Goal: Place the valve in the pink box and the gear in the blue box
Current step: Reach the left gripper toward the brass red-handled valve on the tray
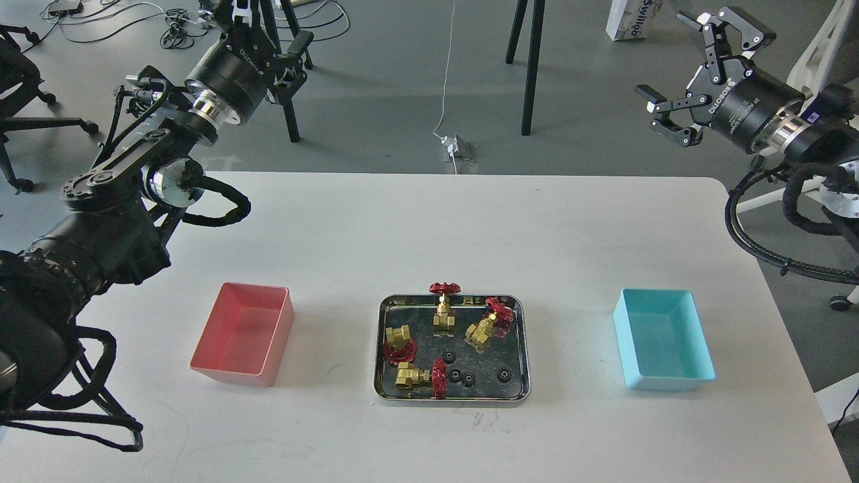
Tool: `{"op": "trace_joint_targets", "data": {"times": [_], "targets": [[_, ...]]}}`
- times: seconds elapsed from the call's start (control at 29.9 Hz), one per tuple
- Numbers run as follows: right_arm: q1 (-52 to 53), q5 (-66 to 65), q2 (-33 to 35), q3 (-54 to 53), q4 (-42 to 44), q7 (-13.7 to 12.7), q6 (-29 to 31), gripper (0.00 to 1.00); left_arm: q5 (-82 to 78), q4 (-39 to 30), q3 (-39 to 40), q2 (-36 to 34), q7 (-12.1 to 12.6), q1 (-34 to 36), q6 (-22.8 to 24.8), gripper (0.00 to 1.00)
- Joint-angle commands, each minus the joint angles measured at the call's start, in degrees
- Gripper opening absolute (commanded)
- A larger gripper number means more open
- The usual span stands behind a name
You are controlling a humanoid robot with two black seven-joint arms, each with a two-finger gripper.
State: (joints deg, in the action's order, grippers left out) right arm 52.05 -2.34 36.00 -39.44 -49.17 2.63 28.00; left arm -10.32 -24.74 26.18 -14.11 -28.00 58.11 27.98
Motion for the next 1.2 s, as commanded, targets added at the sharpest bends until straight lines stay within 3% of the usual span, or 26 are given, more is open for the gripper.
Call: {"op": "trace_joint_targets", "data": {"times": [0.0,0.1,0.27,0.33,0.5,0.63,0.87,1.04,1.17], "targets": [[2.60,0.06,0.30,-2.22,2.85,-0.44,0.00,1.00,0.30,-5.21,5.01,-0.04,0.00,-2.82,0.02,1.00],[5.42,0.06,1.79,-2.23,2.94,-0.61,0.00,1.00,-0.40,-14.77,9.41,-2.31,0.00,-3.89,0.02,1.00],[8.94,0.93,5.04,-2.49,2.50,-0.61,0.00,1.00,-10.40,-33.41,8.38,-13.56,0.00,-1.96,0.02,1.00],[9.56,1.55,5.40,-3.10,2.42,-0.35,0.00,1.00,-14.89,-38.60,1.20,-17.87,0.00,1.28,0.02,1.00],[9.64,4.71,5.49,-8.02,2.59,-0.35,-2.34,1.00,-27.96,-52.65,-28.14,-29.55,0.00,16.03,0.02,1.00],[9.29,4.72,6.45,-8.20,2.59,-0.35,-2.34,1.00,-45.54,-64.97,-45.30,-36.25,0.00,26.68,-7.49,1.00],[7.80,4.89,5.93,-8.38,3.12,-0.09,-2.34,1.00,-57.00,-73.34,-64.21,-36.18,0.00,37.06,-19.44,0.99],[7.62,4.80,5.75,-8.47,3.38,-0.09,-2.60,1.00,-57.62,-70.72,-72.83,-24.68,0.00,39.53,-32.01,0.99],[7.62,4.80,5.05,-8.38,3.47,-0.09,-2.60,1.00,-57.62,-64.84,-77.23,-14.31,0.00,39.62,-33.96,0.99]]}}
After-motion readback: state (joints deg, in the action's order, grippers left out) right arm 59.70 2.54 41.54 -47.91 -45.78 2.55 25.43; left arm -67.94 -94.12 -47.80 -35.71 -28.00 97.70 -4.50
